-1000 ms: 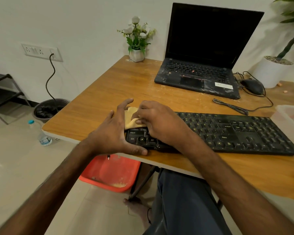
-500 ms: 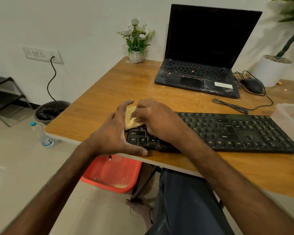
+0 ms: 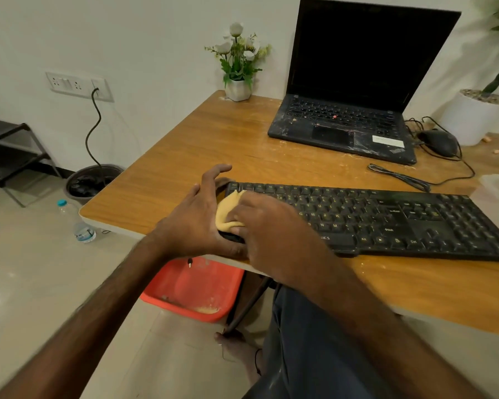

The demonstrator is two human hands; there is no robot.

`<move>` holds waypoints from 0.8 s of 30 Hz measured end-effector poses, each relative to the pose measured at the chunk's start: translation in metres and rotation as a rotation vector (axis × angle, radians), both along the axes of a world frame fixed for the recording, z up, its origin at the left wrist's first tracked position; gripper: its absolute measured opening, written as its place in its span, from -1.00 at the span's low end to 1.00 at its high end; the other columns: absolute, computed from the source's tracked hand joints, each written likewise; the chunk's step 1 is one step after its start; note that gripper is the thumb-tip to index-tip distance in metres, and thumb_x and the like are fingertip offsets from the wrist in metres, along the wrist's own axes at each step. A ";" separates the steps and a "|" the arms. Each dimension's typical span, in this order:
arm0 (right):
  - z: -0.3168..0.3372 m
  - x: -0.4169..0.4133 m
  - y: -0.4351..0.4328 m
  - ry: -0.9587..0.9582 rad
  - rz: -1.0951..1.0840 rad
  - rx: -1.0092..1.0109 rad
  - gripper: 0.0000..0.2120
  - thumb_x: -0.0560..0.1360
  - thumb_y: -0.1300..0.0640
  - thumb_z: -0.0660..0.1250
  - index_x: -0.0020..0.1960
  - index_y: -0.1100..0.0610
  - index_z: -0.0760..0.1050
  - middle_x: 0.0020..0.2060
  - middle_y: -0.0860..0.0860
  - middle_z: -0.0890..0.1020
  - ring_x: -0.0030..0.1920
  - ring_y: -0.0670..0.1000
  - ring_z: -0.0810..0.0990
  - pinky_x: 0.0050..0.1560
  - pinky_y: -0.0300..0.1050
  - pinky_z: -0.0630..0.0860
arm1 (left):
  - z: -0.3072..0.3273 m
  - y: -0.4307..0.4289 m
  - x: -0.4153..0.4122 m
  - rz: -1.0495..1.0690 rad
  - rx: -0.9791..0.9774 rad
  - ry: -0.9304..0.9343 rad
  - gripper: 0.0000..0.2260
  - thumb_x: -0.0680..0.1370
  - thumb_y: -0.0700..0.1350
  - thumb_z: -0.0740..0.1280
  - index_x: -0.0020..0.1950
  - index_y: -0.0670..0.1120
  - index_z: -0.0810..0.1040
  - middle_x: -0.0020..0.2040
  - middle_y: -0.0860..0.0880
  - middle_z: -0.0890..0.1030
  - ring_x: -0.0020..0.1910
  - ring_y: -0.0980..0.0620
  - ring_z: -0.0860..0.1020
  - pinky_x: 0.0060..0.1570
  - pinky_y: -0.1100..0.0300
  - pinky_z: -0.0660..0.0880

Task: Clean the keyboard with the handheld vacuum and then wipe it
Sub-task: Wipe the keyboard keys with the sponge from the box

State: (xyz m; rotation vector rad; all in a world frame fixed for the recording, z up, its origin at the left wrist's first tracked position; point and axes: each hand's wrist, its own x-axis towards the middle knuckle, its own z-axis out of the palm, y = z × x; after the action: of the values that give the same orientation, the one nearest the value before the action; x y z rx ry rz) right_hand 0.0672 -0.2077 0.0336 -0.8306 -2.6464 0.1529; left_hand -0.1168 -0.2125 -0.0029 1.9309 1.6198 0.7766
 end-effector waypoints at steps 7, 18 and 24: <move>-0.006 0.024 -0.009 0.034 -0.052 0.136 -0.70 0.32 0.33 0.50 0.04 0.19 0.62 -0.07 0.08 0.58 -0.09 0.05 0.57 -0.25 -0.07 0.61 | -0.001 -0.002 -0.001 0.003 0.008 0.030 0.27 0.07 0.45 0.58 0.54 0.23 -0.15 0.54 0.03 0.26 0.53 0.04 0.22 0.48 -0.12 0.28; -0.016 0.054 -0.019 -0.030 0.066 0.214 -0.64 0.31 0.29 0.54 0.08 0.18 0.59 0.00 0.08 0.60 -0.04 0.00 0.56 -0.10 -0.12 0.62 | 0.000 -0.002 0.000 -0.023 0.044 0.071 0.23 0.09 0.38 0.57 0.53 0.20 -0.13 0.52 0.03 0.26 0.52 0.11 0.21 0.52 -0.04 0.22; -0.017 0.049 -0.004 0.132 -0.134 0.170 -0.71 0.36 0.34 0.48 0.06 0.20 0.60 0.01 0.10 0.61 0.03 0.06 0.58 -0.01 0.01 0.63 | 0.004 -0.003 0.003 -0.010 0.025 0.066 0.22 0.09 0.47 0.52 0.54 0.21 -0.11 0.39 0.20 0.21 0.46 0.20 0.22 0.55 -0.09 0.15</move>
State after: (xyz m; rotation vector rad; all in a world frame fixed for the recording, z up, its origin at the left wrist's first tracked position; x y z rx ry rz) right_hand 0.1162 -0.2120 0.0166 -0.9040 -2.4322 -0.0501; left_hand -0.1136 -0.2157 0.0009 2.0000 1.6453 0.7401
